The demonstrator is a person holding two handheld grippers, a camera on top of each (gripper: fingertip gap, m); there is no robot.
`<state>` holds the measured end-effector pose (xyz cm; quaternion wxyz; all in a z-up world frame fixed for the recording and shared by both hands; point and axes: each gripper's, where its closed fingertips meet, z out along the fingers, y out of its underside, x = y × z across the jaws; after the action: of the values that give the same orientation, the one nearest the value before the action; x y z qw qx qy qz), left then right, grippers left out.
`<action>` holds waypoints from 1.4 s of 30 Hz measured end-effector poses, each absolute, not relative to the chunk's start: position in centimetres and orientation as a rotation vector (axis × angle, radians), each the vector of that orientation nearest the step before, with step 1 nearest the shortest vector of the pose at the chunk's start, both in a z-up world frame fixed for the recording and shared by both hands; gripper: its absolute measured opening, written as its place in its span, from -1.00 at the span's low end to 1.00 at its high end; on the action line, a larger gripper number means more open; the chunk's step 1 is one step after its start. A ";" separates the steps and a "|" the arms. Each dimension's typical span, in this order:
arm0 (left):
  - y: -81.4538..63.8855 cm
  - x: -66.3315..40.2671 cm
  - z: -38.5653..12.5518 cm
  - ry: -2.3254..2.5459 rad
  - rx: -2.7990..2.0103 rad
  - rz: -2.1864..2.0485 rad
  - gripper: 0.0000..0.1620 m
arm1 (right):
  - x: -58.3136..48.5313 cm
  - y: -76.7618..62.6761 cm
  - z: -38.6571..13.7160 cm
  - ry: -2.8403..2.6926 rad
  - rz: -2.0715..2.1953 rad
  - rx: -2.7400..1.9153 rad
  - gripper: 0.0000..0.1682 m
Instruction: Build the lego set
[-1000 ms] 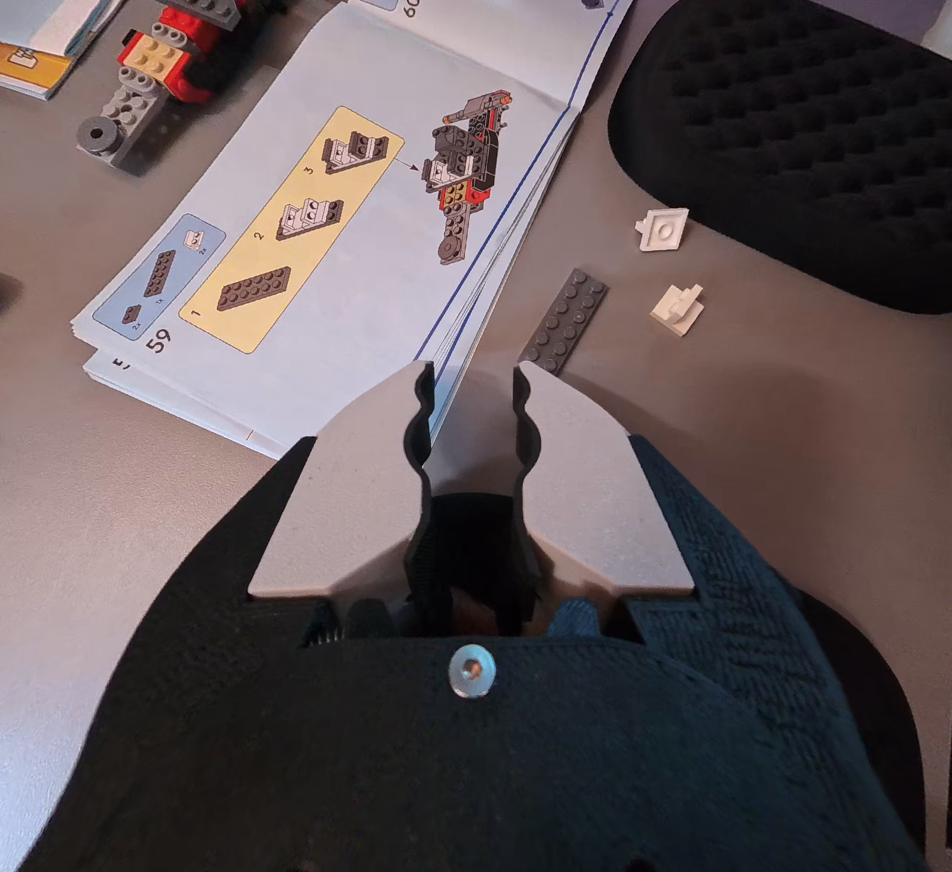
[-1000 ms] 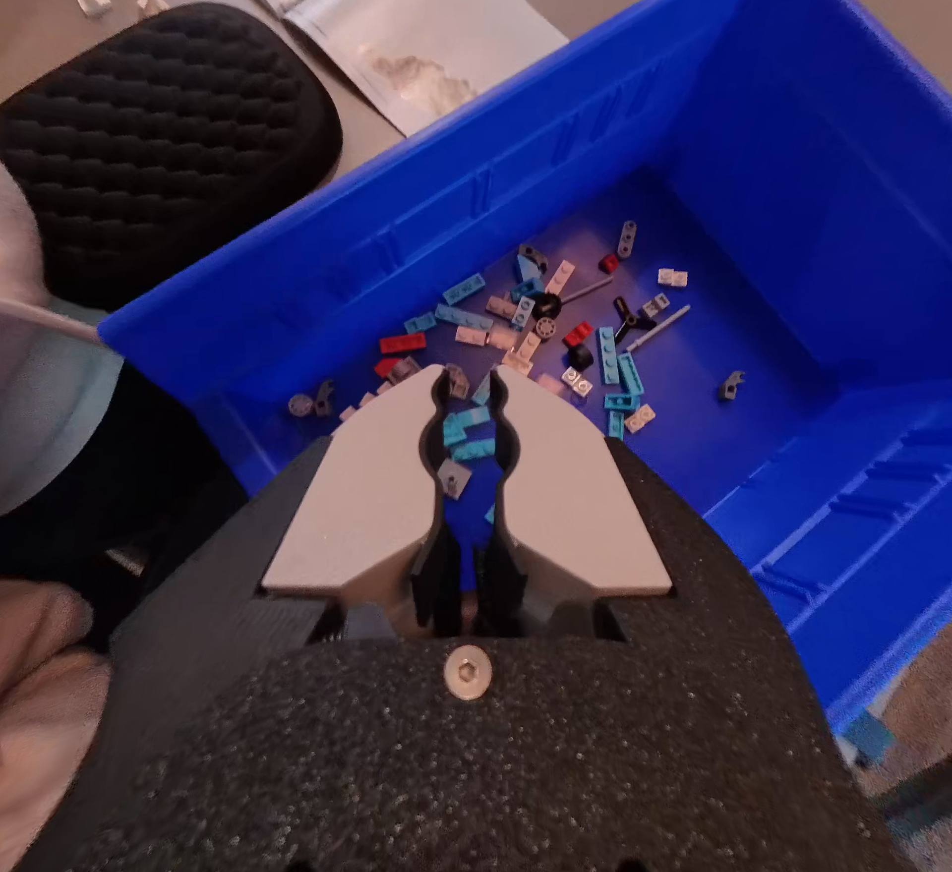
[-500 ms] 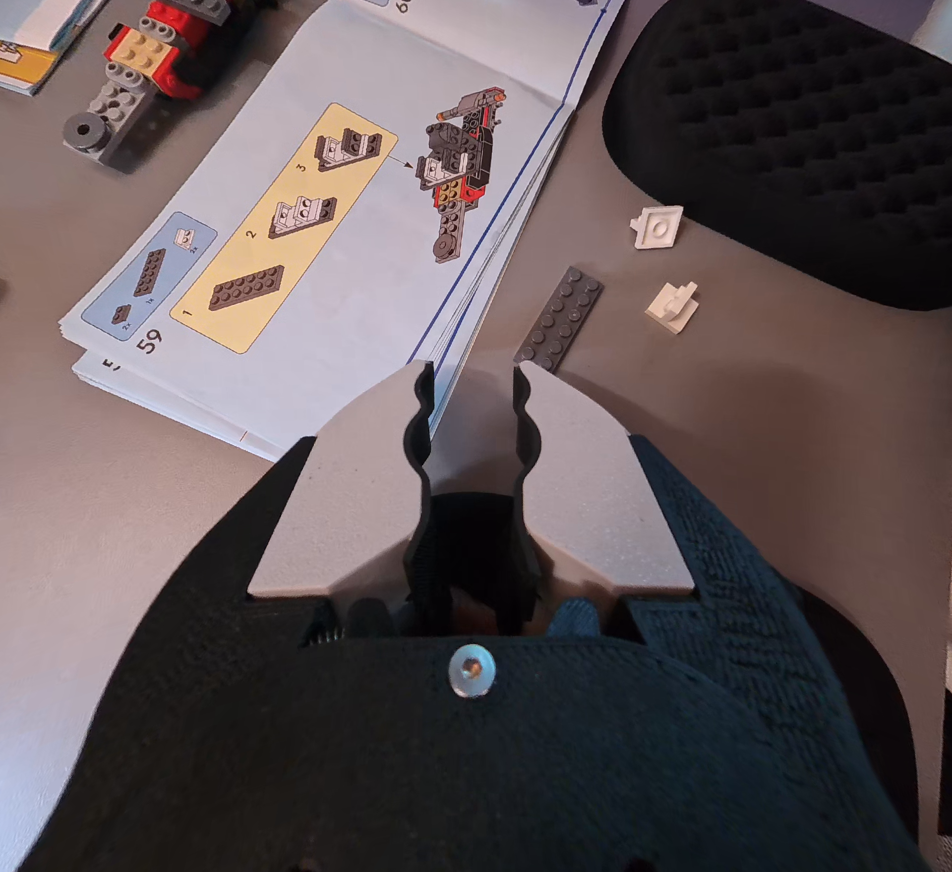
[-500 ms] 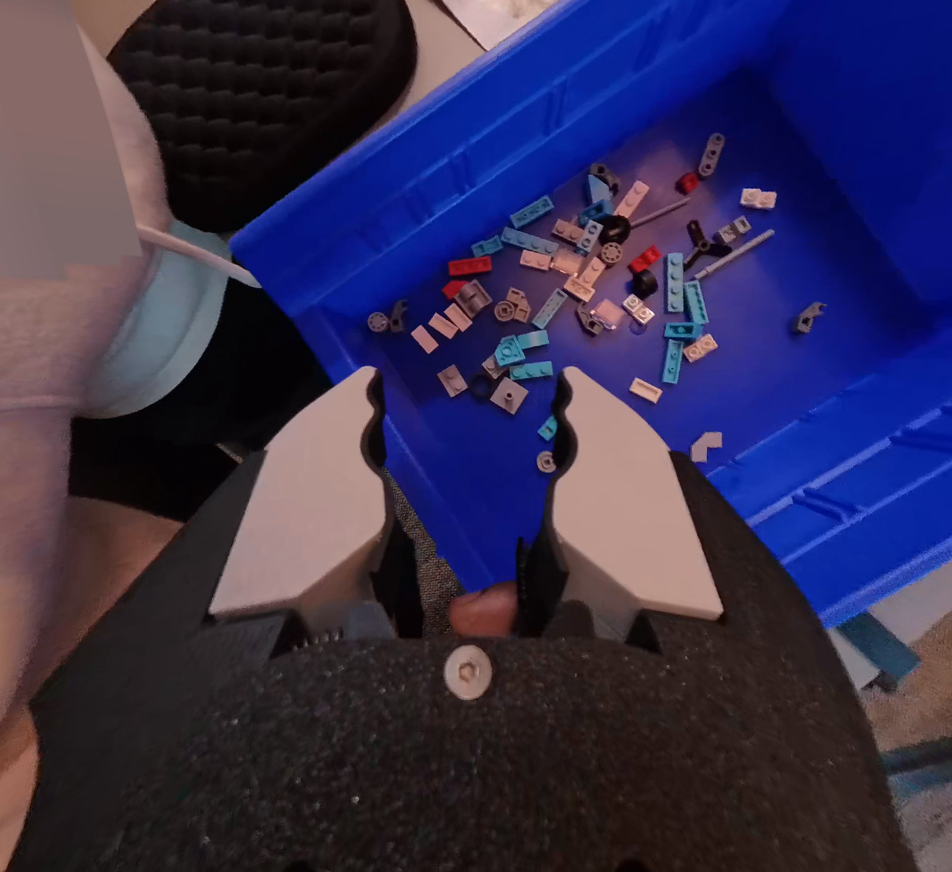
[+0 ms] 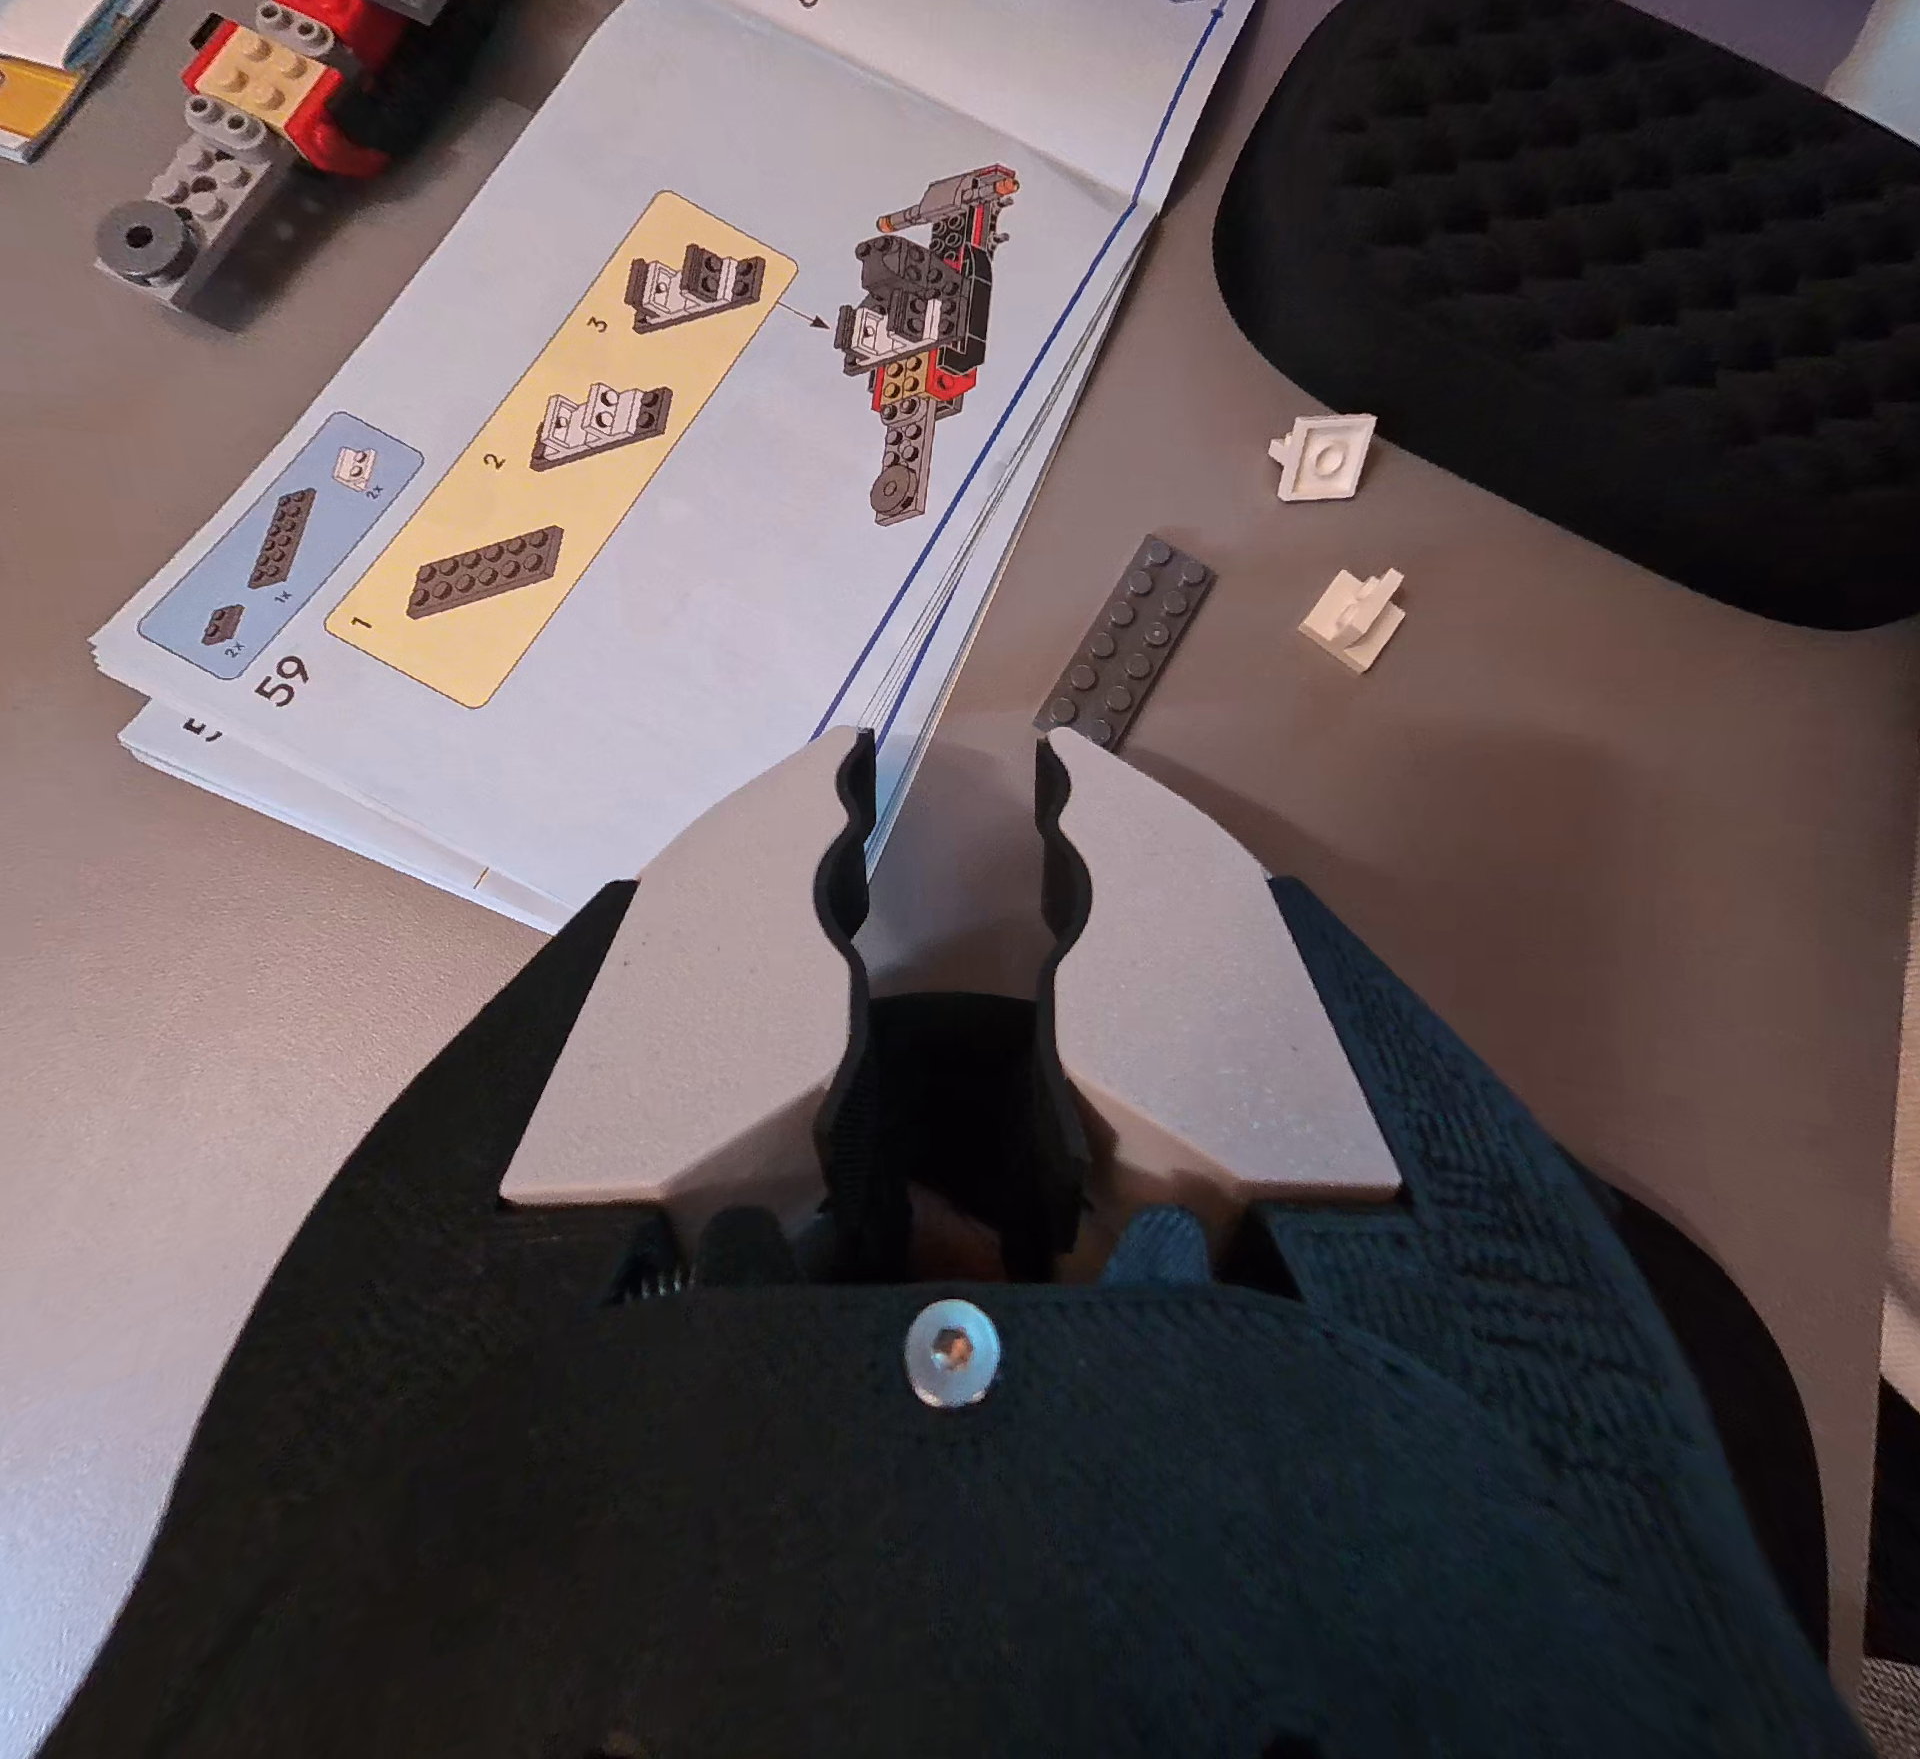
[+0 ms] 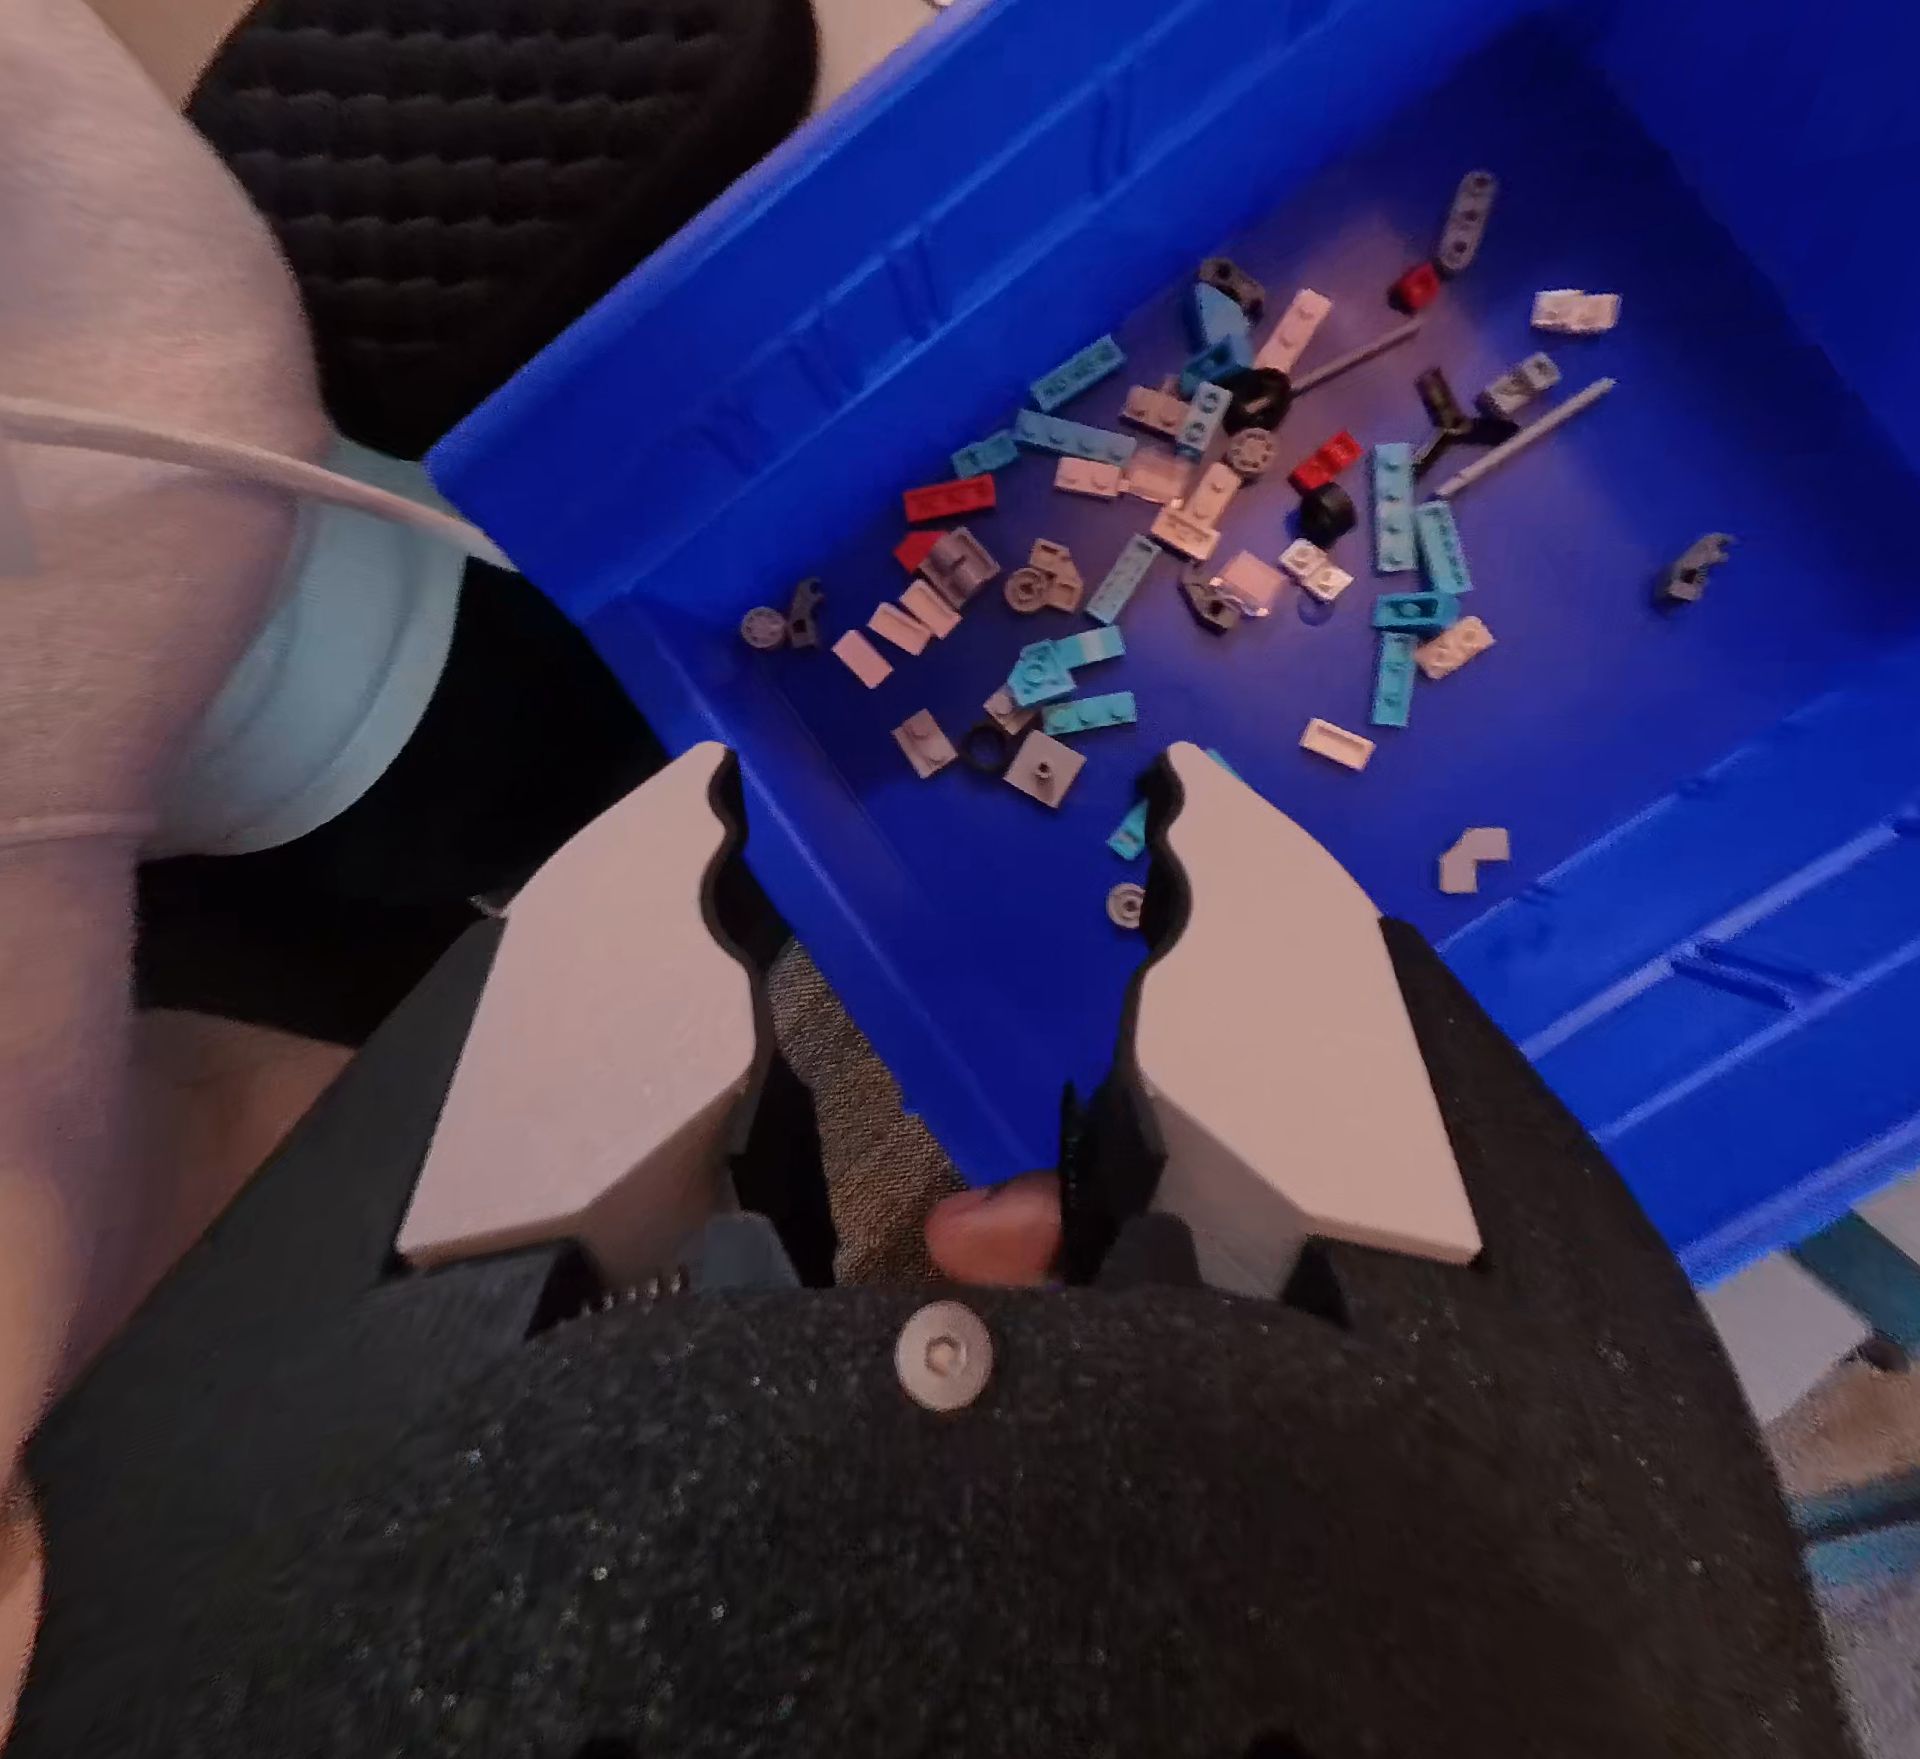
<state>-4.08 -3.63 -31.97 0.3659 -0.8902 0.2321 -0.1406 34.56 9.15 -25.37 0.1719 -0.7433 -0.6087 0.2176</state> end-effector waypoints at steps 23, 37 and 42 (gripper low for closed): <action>-3.6 -4.1 -32.0 0.601 -2.289 -0.350 -0.64 | 36.1 9.2 -26.4 -1.682 0.652 -2.231 -0.41; -3.6 -4.1 -32.2 0.604 -2.300 -0.345 -0.64 | 35.3 7.3 -32.4 -1.872 0.362 -2.580 -0.67; -3.6 -4.1 -32.3 0.609 -2.300 -0.323 -0.64 | 34.8 7.4 -32.9 -1.787 0.285 -2.630 -0.67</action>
<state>-4.14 -3.60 -32.25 0.3617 -0.8931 0.2364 -0.1253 34.85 7.44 -32.94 -0.0255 -0.8235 -0.5597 0.0893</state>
